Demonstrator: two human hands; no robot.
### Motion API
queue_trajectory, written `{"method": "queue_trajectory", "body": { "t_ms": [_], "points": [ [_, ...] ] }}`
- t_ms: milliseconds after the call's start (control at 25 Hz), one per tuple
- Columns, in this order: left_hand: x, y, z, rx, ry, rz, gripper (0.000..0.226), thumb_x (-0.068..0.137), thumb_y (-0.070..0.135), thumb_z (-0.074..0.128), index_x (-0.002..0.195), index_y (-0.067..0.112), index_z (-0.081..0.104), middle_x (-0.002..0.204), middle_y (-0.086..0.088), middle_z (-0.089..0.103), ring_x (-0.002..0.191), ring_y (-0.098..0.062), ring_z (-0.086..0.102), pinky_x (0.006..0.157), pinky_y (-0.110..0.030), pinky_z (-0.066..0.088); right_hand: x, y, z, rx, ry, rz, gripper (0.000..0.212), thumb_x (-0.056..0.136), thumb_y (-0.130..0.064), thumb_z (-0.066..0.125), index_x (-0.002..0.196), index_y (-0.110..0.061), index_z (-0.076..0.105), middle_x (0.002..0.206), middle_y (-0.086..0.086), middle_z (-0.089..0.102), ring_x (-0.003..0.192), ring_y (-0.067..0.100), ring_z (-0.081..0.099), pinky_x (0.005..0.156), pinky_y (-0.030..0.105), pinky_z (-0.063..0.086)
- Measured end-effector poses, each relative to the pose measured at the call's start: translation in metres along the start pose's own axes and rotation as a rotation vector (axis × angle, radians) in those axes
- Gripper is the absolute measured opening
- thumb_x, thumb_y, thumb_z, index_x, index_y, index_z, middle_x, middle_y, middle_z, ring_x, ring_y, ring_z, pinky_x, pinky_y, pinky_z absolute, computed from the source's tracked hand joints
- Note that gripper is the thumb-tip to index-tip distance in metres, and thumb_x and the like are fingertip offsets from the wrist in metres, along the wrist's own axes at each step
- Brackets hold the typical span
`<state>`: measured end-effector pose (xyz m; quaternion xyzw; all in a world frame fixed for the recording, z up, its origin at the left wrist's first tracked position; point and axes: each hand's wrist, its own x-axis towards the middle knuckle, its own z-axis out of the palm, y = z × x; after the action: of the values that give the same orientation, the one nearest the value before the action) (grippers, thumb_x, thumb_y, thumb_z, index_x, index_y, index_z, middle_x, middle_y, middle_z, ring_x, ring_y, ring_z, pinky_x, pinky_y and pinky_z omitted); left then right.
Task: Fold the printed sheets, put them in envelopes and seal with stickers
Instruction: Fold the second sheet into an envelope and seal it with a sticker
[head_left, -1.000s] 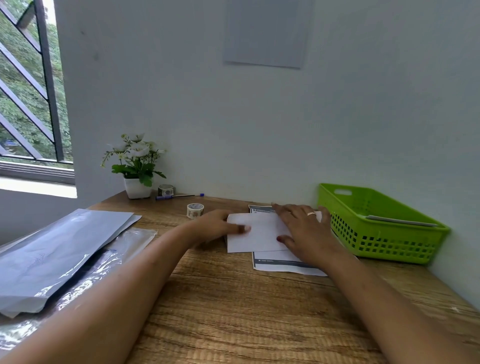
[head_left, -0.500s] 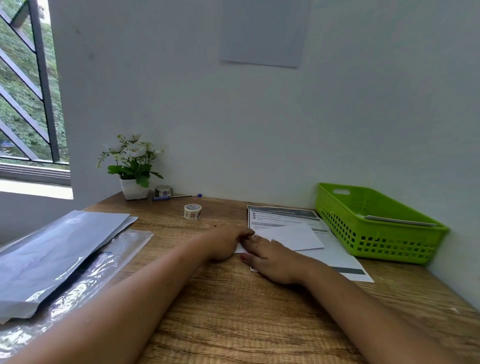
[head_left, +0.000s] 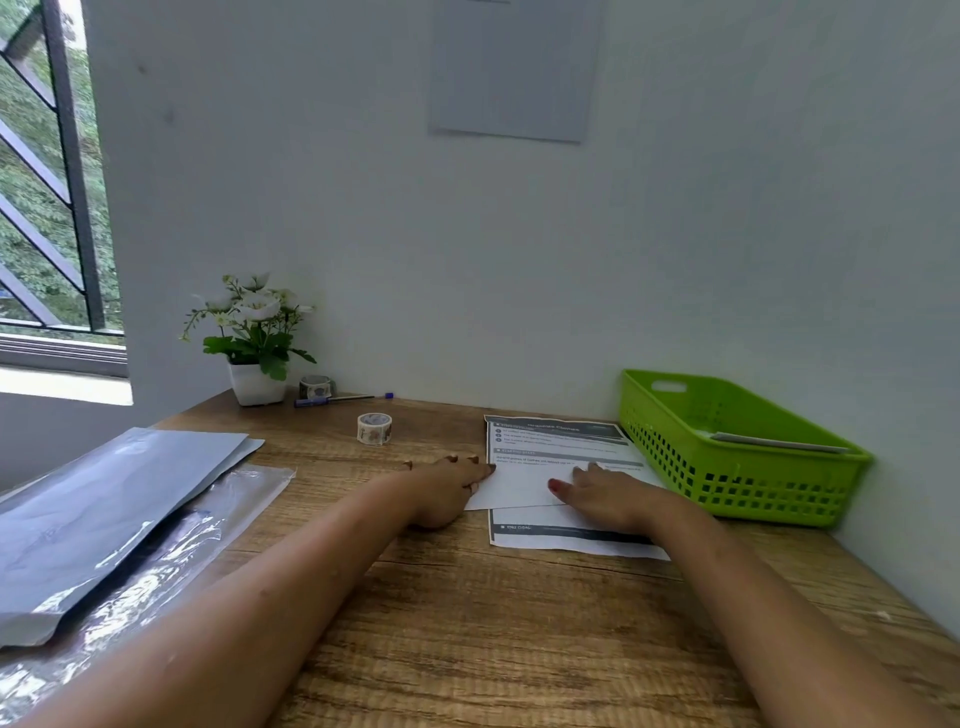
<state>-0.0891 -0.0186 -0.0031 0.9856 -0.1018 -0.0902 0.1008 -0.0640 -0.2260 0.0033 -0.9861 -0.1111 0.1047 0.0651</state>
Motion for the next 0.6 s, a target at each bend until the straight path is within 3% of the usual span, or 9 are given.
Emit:
{"method": "queue_trajectory", "body": {
  "t_ms": [160,320,440,600],
  "points": [
    [0.001,-0.001,0.002,0.126,-0.038,-0.005,0.069,0.092,0.065,0.019,0.150,0.033,-0.001,0.159,0.001,-0.007,0.147,-0.022,-0.005,0.114,-0.056,-0.001,0.005,-0.002,0.006,-0.035,0.003,0.021,0.078,0.096,-0.059,0.025,0.152,-0.008,0.004,0.159,0.018,-0.001,0.148,0.032,0.002,0.120,0.040,0.008],
    [0.000,0.000,0.000,0.125,-0.055,-0.009,0.074,0.089,0.068,0.020,0.150,0.033,-0.003,0.159,0.001,-0.008,0.147,-0.022,-0.007,0.114,-0.057,-0.002,0.019,0.002,0.011,-0.018,0.002,0.069,0.075,0.094,-0.062,0.025,0.152,-0.018,0.008,0.159,0.016,-0.003,0.146,0.039,-0.002,0.119,0.052,0.006],
    [0.001,-0.002,-0.002,0.076,-0.072,0.004,0.073,0.091,0.066,0.023,0.150,0.031,-0.002,0.160,0.000,-0.006,0.147,-0.022,-0.005,0.116,-0.055,-0.001,0.027,0.004,0.015,0.043,0.116,0.170,0.061,0.097,-0.049,0.032,0.149,-0.016,0.024,0.159,0.019,-0.002,0.145,0.040,0.012,0.117,0.050,0.016],
    [0.000,-0.004,-0.003,-0.047,0.007,0.036,0.070,0.093,0.058,0.036,0.151,0.028,0.010,0.159,0.000,0.011,0.146,-0.022,0.011,0.117,-0.043,0.010,0.018,0.013,0.007,0.081,0.345,0.244,0.050,0.095,-0.040,0.048,0.134,-0.008,0.045,0.145,0.016,0.039,0.131,0.032,0.040,0.104,0.036,0.036]
  ]
}}
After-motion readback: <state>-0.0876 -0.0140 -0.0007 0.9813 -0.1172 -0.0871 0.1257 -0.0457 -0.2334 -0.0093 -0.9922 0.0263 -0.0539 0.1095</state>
